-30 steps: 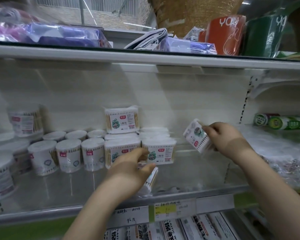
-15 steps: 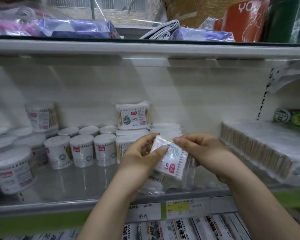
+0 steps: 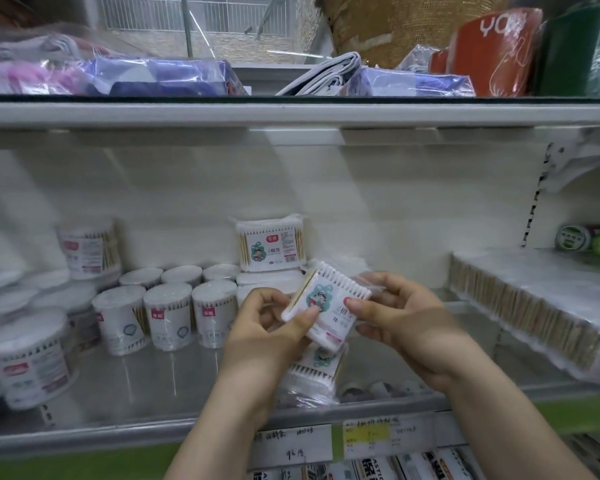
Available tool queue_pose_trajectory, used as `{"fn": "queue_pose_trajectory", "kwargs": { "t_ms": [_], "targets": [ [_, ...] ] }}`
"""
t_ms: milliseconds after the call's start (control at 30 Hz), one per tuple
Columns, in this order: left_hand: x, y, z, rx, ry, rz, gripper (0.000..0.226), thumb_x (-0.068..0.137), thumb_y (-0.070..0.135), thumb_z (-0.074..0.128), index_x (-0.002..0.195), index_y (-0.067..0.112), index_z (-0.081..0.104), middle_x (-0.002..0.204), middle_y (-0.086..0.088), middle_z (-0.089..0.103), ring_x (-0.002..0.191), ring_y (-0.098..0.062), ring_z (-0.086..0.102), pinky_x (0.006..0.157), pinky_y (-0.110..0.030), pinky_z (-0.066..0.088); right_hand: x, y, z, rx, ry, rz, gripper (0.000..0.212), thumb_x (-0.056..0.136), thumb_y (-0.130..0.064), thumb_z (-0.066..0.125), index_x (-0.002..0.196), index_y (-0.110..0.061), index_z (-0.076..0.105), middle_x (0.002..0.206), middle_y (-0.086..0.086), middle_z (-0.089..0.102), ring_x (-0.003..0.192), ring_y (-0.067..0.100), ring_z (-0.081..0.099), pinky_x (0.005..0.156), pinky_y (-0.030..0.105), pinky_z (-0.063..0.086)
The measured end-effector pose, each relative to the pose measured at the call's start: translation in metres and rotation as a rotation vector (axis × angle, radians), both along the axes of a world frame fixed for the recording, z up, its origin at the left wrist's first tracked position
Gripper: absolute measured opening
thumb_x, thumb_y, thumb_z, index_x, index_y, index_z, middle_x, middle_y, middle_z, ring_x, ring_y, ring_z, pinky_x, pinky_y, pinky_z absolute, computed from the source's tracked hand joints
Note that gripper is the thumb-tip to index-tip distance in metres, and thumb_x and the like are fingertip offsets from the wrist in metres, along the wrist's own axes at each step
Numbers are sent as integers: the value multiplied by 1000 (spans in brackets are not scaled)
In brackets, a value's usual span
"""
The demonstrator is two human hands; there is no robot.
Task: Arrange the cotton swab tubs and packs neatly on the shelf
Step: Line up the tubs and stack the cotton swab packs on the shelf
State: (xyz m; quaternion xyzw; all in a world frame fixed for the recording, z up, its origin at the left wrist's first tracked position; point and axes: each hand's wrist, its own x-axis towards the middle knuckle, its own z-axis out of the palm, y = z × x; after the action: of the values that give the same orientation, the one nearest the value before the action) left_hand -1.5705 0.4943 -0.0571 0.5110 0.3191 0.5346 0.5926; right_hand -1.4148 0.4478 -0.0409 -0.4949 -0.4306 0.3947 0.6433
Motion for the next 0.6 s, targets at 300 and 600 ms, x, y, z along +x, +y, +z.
{"fn": "queue_pose_trajectory", "kwargs": {
  "t_ms": [300, 600],
  "targets": [
    [1, 7, -9, 334, 618, -5, 22, 76, 23, 76, 82, 36, 59, 90, 17, 69, 83, 0, 66, 81, -22, 53, 26, -5, 12, 132, -59, -131, 26, 72, 10, 68, 87, -11, 64, 81, 7, 70, 75, 18, 69, 73, 30, 59],
    [-5, 1, -8, 533, 958, -1, 29, 74, 36, 75, 76, 50, 50, 83, 29, 54, 80, 12, 54, 67, 1, 38, 119, 36, 44, 21, -362, -419, 35, 78, 11, 66, 110, -1, 57, 98, 19, 64, 78, 23, 66, 65, 24, 58]
  ]
}}
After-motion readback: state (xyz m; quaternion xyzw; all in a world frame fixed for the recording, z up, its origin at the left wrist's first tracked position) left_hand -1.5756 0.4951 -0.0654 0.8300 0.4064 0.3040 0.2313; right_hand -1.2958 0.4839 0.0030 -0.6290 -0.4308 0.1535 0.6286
